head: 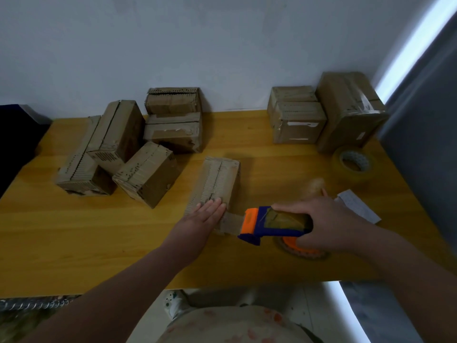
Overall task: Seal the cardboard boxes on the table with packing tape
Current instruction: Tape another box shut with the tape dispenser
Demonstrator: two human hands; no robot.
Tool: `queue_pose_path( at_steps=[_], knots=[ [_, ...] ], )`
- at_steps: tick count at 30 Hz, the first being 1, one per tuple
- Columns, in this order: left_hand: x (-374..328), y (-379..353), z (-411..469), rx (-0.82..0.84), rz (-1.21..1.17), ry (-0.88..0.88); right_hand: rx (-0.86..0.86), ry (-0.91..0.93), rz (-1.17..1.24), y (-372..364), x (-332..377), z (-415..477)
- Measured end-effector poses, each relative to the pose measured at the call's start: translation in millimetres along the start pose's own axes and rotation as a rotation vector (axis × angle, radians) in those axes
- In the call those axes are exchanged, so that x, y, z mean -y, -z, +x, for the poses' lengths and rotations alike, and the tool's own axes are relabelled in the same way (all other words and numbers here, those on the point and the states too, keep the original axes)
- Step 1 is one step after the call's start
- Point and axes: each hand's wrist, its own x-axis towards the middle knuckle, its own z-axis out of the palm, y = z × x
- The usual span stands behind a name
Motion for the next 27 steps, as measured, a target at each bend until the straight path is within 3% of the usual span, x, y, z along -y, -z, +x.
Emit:
queue_pose_path(
  at_steps=[8,13,27],
  knots=[
    [-3.0,1.5,2.5,0.014,0.067,0.017,0.030,-0.022,-0.008,-21.0,26.5,45.6],
    [-4.1,-1.6,1.5,-0.009,-0.055,0.021,0.050,-0.045,0.045,-18.5,28.6,57.4],
    [-11.0,15.7,2.6,0.079,-0.090,0.068,0.173,-0.158,0.201,-17.3,18.4,71.0]
  ],
)
